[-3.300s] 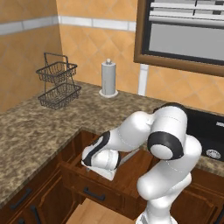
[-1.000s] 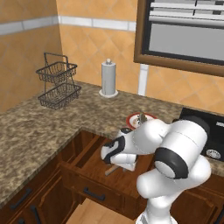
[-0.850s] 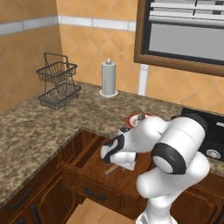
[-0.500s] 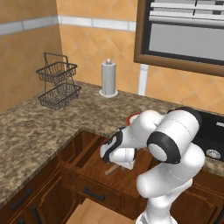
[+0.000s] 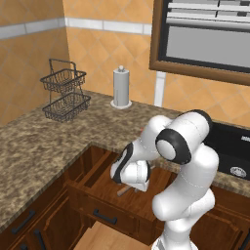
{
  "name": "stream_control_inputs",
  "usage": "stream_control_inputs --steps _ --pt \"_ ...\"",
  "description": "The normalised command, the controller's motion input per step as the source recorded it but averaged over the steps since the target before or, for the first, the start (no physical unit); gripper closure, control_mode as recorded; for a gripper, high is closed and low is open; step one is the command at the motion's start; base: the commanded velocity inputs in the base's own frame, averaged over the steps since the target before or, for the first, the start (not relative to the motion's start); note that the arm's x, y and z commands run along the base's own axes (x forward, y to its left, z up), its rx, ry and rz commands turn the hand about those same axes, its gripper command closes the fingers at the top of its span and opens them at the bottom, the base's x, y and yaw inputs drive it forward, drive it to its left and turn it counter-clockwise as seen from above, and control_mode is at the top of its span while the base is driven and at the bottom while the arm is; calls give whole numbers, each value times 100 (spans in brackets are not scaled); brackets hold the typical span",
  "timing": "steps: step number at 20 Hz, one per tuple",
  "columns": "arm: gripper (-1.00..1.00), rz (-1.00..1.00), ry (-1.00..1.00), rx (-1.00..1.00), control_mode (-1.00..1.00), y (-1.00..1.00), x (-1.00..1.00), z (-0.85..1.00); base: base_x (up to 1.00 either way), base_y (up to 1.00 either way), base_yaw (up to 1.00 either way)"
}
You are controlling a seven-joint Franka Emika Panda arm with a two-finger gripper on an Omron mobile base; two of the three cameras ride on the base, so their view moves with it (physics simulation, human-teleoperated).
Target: Pick up the knife from the drawer and place it on the cutting board. Then place the meat from the plate to the cutting board.
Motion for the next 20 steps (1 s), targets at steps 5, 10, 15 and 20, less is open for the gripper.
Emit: stream_control_inputs --steps 5,10,15,20 --pt "-100 0 0 0 -100 0 17 -20 0 0 0" --pt "-100 0 0 0 -100 0 22 -14 0 0 0" --pt "-100 0 0 0 -100 0 23 -17 0 0 0" --pt "-100 0 1 0 -100 0 21 -22 0 0 0"
